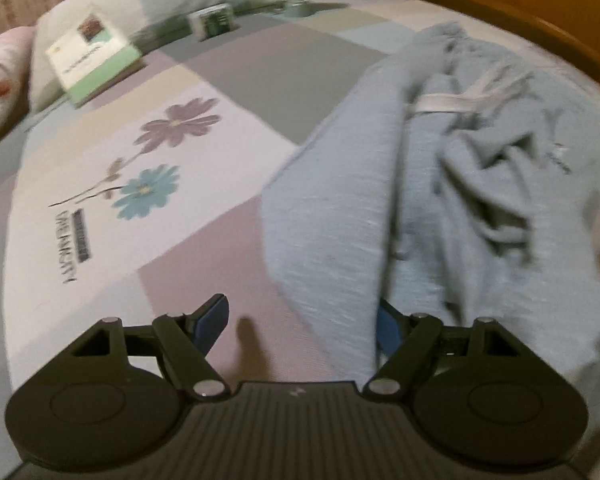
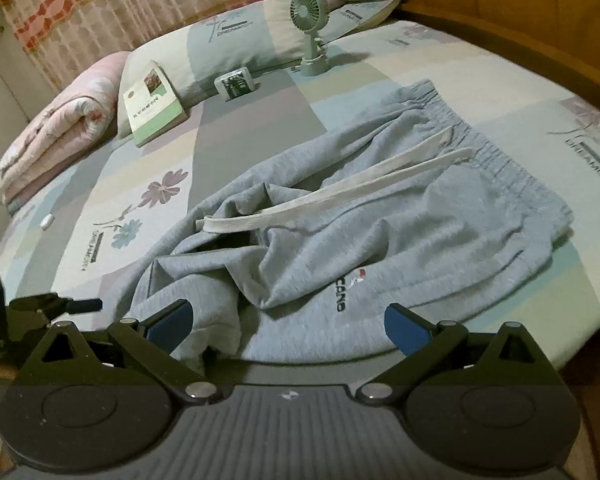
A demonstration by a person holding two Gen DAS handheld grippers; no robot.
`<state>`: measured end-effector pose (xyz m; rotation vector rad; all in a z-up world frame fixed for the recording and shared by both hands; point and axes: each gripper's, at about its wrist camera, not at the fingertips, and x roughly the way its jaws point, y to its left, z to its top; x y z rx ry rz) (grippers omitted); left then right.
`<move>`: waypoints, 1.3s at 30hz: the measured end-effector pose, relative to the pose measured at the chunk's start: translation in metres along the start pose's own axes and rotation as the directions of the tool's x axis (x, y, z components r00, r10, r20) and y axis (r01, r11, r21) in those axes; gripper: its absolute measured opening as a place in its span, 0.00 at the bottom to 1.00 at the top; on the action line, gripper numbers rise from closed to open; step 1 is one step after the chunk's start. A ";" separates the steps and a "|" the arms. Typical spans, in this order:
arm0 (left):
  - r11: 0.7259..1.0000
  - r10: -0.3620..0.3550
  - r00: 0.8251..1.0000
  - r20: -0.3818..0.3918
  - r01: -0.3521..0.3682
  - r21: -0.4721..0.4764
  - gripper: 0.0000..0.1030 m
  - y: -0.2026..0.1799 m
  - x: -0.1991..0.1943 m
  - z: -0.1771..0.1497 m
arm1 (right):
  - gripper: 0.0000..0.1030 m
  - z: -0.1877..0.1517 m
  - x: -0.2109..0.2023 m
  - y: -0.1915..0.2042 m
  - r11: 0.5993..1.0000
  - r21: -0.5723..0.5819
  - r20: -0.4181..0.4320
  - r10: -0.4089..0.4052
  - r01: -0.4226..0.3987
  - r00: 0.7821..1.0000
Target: Fold clothes
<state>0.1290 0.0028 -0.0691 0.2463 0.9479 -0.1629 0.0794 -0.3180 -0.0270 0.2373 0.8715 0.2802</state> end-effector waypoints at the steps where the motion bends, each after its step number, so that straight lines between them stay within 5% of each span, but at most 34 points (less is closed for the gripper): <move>1: 1.000 0.022 1.000 -0.001 -0.022 -0.005 0.76 0.002 0.001 0.002 | 1.00 -0.001 -0.003 0.001 1.000 -0.001 0.007 -0.009 0.009 1.000; 7: 0.982 0.187 0.982 0.032 -0.187 0.012 0.75 0.019 0.003 0.019 | 1.00 -0.004 -0.005 0.002 0.999 0.009 0.019 -0.044 0.043 0.999; 22: 0.940 0.328 0.937 0.121 -0.337 0.059 0.75 0.072 0.027 0.107 | 1.00 -0.001 0.013 0.000 0.994 0.016 -0.014 -0.110 0.110 0.994; 30: 0.944 0.286 0.947 0.144 -0.304 0.124 0.74 0.060 0.041 0.136 | 1.00 -0.001 0.018 -0.009 0.991 0.067 -0.021 -0.116 0.117 0.993; 39: 0.977 0.146 0.977 0.157 -0.167 0.130 0.74 0.039 0.004 0.092 | 1.00 -0.004 0.024 -0.004 0.995 0.048 -0.037 -0.086 0.088 0.996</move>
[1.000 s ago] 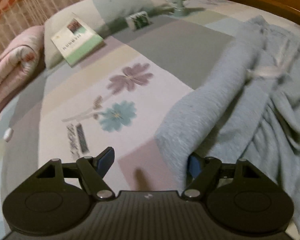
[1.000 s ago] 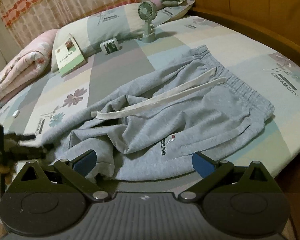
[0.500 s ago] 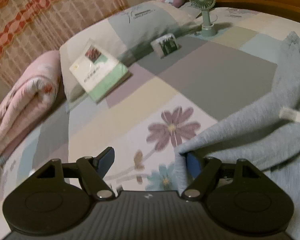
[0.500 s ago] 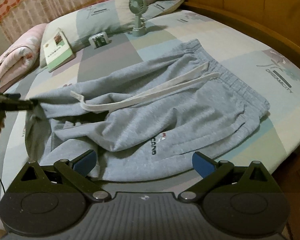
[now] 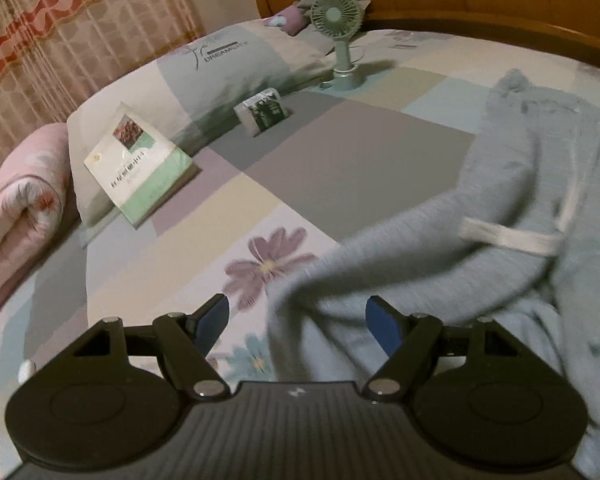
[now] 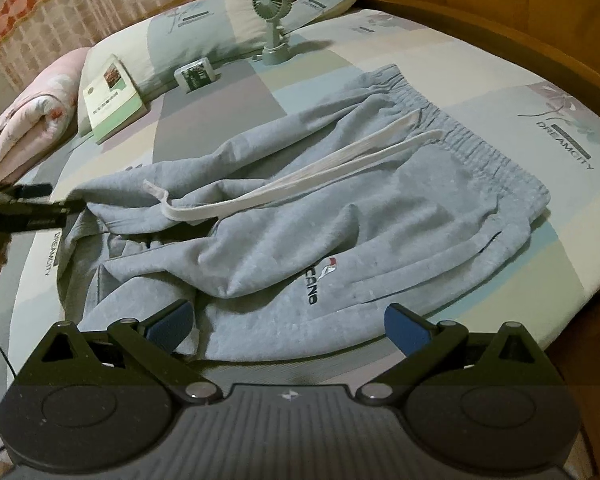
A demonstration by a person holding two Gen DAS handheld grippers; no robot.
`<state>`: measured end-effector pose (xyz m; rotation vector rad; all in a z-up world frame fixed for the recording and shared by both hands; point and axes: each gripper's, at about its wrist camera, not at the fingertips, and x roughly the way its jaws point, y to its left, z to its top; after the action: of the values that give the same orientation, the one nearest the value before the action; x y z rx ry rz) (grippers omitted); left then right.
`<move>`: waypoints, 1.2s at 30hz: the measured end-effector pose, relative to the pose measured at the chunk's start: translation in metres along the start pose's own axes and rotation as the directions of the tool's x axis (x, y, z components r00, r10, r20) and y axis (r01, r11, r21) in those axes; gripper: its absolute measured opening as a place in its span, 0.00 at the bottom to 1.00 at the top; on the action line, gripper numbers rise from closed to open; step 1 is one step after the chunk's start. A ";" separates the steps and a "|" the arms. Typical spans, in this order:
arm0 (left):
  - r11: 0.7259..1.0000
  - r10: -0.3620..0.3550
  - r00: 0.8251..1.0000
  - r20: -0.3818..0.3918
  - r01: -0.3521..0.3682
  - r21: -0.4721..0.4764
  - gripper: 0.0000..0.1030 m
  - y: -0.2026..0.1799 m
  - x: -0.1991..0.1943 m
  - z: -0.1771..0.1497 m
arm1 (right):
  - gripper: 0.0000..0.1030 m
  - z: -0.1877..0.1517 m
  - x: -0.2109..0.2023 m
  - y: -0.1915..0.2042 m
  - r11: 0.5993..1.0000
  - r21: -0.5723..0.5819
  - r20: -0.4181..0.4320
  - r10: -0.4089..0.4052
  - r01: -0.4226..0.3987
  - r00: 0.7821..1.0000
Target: Fold clothes
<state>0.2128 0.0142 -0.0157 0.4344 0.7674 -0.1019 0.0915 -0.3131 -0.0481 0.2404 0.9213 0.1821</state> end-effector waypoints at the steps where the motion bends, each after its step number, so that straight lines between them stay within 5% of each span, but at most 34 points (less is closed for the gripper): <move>1: 1.000 -0.009 1.000 -0.001 0.009 -0.014 0.74 0.000 -0.006 -0.007 | 1.00 -0.001 0.000 0.001 1.000 0.000 0.000 0.005 -0.005 1.000; 11: 0.955 -0.166 0.980 -0.113 0.131 -0.266 0.67 0.006 -0.016 -0.084 | 1.00 -0.011 -0.001 0.005 0.999 -0.013 -0.007 0.048 -0.048 0.999; 19: 0.891 -0.254 0.965 -0.061 0.209 -0.404 0.56 0.014 0.006 -0.098 | 1.00 -0.015 -0.007 0.005 0.998 -0.002 0.004 0.057 -0.057 0.998; 22: 0.873 -0.286 0.957 -0.056 0.236 -0.428 0.25 0.014 0.015 -0.097 | 1.00 -0.016 -0.008 0.004 0.999 0.008 0.004 0.049 -0.049 0.999; 24: 0.888 -0.272 0.961 -0.040 0.235 -0.396 0.05 0.012 0.011 -0.092 | 1.00 -0.017 -0.010 0.005 0.999 0.006 0.009 0.040 -0.040 0.999; 30: 0.940 -0.119 0.993 -0.003 0.112 -0.323 0.04 0.036 -0.006 -0.062 | 1.00 -0.018 -0.011 0.003 0.999 0.009 0.014 0.038 -0.038 0.999; 36: 0.968 0.029 1.000 0.011 -0.025 -0.248 0.04 0.062 -0.017 -0.022 | 1.00 -0.018 -0.011 -0.002 0.999 0.022 0.020 0.041 -0.042 0.999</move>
<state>0.2014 0.0782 0.0028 0.2056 0.7486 0.0168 0.0704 -0.3156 -0.0507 0.2822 0.9002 0.2074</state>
